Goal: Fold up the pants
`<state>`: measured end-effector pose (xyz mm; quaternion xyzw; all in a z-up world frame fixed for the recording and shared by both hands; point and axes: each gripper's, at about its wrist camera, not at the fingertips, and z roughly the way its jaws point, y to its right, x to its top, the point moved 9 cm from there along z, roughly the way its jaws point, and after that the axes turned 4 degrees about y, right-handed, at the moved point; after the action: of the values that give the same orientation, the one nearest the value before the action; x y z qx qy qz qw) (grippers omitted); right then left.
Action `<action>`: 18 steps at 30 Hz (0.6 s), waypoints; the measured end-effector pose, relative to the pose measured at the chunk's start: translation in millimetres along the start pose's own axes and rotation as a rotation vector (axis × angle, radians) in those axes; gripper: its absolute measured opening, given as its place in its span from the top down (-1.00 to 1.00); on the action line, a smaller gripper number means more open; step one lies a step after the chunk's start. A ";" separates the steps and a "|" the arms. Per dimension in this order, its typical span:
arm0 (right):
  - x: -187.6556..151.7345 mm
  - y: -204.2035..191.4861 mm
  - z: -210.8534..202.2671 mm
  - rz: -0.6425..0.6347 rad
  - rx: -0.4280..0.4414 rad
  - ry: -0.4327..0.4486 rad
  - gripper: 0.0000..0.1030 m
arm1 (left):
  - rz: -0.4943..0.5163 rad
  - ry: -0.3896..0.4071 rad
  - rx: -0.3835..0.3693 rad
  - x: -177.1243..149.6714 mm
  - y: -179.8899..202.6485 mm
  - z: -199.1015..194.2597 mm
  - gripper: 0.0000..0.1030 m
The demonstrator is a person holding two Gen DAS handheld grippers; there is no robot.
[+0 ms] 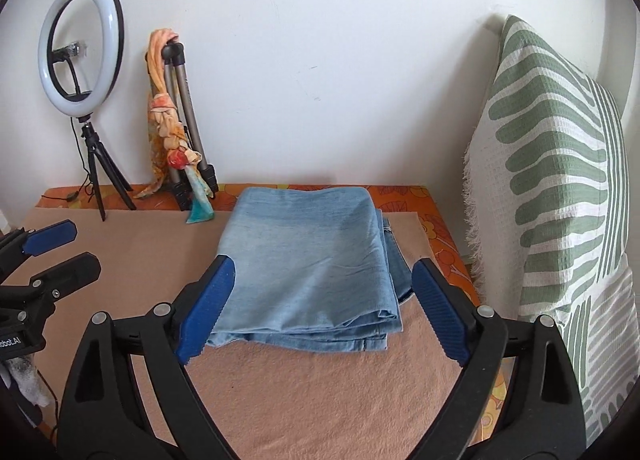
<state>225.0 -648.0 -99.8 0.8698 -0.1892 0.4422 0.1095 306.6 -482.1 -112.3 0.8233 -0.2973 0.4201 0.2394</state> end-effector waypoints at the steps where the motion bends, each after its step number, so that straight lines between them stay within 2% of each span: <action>1: -2.4 -2.7 -9.5 0.008 0.000 0.009 -0.86 | 0.003 0.007 0.002 -2.4 0.1 -8.4 -0.44; 4: -9.5 -9.5 -34.5 0.022 -0.008 0.039 -0.92 | 0.017 0.033 0.004 -10.3 4.5 -33.3 -0.55; 8: -23.4 -20.6 -58.2 0.013 -0.025 0.065 -0.99 | 0.050 0.071 0.006 -23.3 8.0 -64.5 -0.58; 18: -61.4 -54.7 -94.5 -0.003 -0.009 0.077 -1.00 | 0.100 0.116 0.014 -59.1 2.9 -115.6 -0.62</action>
<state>146.6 -550.4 -95.7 0.8519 -0.1854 0.4746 0.1214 213.3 -392.7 -99.7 0.7832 -0.3209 0.4807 0.2291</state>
